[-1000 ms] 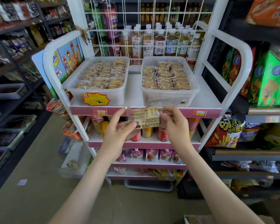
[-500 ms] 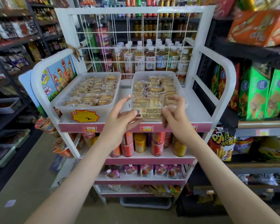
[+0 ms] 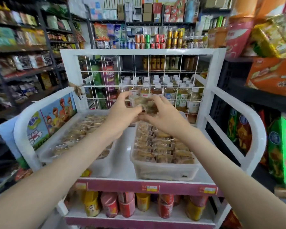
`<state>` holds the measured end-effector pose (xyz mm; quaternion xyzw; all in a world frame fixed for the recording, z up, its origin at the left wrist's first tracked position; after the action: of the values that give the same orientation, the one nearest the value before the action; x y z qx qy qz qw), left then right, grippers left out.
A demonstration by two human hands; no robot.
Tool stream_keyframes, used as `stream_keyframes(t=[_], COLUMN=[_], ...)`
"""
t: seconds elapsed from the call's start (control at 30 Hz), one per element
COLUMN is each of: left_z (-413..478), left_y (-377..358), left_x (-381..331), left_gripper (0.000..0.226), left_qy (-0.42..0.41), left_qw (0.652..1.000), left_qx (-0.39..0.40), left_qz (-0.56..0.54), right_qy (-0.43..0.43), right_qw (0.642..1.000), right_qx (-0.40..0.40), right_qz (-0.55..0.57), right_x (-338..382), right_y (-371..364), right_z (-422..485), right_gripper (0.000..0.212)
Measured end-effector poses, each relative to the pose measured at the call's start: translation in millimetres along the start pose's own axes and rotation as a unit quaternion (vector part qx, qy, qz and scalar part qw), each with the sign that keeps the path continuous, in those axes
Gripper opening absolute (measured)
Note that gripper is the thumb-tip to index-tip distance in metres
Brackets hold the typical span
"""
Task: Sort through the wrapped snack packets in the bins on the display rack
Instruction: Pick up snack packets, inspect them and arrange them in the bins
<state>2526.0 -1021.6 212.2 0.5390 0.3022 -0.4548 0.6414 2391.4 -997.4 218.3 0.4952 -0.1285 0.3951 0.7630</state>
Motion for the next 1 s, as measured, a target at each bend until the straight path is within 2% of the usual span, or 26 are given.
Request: stream_keyframes(t=[0.07, 0.13, 0.2, 0.27, 0.3, 0.37, 0.4, 0.5, 0.57, 0.7, 0.87, 0.9, 1.0], left_z=[29, 58, 79, 92, 98, 111, 116, 129, 133, 140, 130, 128, 128], left_y=[1, -6, -20, -33, -37, -41, -41, -42, -49, -60, -84, -87, -91], left_x=[5, 15, 23, 28, 31, 38, 39, 41, 47, 77, 103, 107, 112], left_gripper=[0.051, 0.055, 0.047, 0.014, 0.013, 0.041, 0.051, 0.056, 0.058, 0.099, 0.088, 0.088, 0.089], left_qy=[0.018, 0.036, 0.033, 0.024, 0.019, 0.011, -0.006, -0.117, -0.165, -0.157, -0.209, -0.201, -0.189], left_qw=[0.999, 0.997, 0.988, 0.969, 0.96, 0.942, 0.931, 0.878, 0.857, 0.816, 0.701, 0.692, 0.693], left_qx=[0.005, 0.046, 0.113, 0.193, 0.228, 0.288, 0.297, 0.278, 0.277, 0.295, 0.366, 0.379, 0.397], left_qz=[0.041, 0.059, 0.096, 0.15, 0.16, 0.171, 0.21, 0.371, 0.402, 0.472, 0.575, 0.58, 0.572], right_qy=[0.002, -0.013, -0.035, -0.061, -0.069, -0.082, -0.094, -0.124, -0.138, -0.157, -0.13, -0.125, -0.124], right_qw=[0.997, 0.993, 0.991, 0.99, 0.989, 0.992, 0.993, 0.99, 0.986, 0.963, 0.921, 0.91, 0.89], right_qx=[0.029, 0.027, 0.045, 0.089, 0.098, 0.079, 0.066, 0.06, 0.084, 0.204, 0.318, 0.336, 0.359], right_qz=[-0.067, -0.113, -0.123, -0.095, -0.081, -0.053, -0.037, -0.043, -0.044, -0.08, -0.182, -0.208, -0.253], right_x=[-11, -28, -47, -67, -77, -100, -112, -141, -154, -170, -184, -185, -185], right_y=[-13, -22, -32, -39, -39, -30, -26, -26, -34, -57, -80, -81, -80], right_z=[24, 47, 66, 80, 85, 94, 97, 104, 109, 107, 97, 94, 90], right_gripper=[0.073, 0.075, 0.072, 0.06, 0.051, 0.04, 0.039, 0.043, 0.043, 0.046, 0.044, 0.046, 0.051])
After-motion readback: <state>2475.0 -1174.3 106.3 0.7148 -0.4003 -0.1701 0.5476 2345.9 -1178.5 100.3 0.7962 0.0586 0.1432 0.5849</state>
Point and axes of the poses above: each hand's wrist, its own z-axis towards the middle knuckle, its own y-axis out of the back of the hand, x = y × z, the point moved 6 cm from there along z, towards the middle knuckle, and after that the axes turned 11 degrees about z, right-handed, at the moved point
